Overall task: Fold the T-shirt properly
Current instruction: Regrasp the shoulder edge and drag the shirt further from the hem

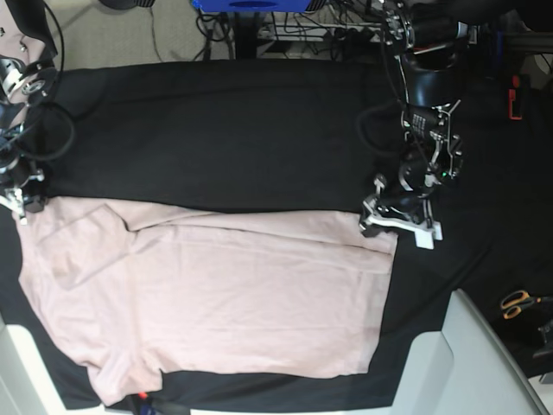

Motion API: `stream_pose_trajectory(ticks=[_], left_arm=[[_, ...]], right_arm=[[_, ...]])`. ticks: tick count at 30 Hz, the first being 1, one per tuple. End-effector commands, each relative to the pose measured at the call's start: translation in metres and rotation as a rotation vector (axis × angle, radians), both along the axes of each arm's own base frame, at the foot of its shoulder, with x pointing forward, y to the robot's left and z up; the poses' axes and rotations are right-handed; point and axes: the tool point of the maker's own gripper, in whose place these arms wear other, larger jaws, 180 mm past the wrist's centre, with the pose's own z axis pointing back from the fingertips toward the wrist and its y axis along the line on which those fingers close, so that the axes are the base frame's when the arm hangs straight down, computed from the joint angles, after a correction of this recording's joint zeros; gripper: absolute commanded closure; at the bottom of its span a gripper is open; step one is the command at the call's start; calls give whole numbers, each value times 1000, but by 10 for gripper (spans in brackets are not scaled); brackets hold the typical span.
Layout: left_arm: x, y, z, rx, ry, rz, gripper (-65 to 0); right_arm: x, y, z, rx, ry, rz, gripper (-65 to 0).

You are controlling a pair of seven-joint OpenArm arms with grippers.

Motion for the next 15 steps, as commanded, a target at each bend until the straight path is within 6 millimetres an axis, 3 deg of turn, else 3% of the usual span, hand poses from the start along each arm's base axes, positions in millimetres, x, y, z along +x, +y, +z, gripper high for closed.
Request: stream_pose_trajectory(ticks=[1,2,6,10,15], left_arm=[[16,6,15,8,-50,6,-30],[16,6,16,8,-51,5,0],[20,-9,19,43,-55,-78,0],[19,0,24,93,-62,-116,0],[4,22,29,154,-70,-121,0]], right_arm=[[1,-1,0,0,23,15,-2],[1,-1,0,0,23,15,-2],[1,-2,1,-2,22,14,-2],[1,-7,4,-12,19,12,-2],[-1,-30,25,-113,-6,16,-2]])
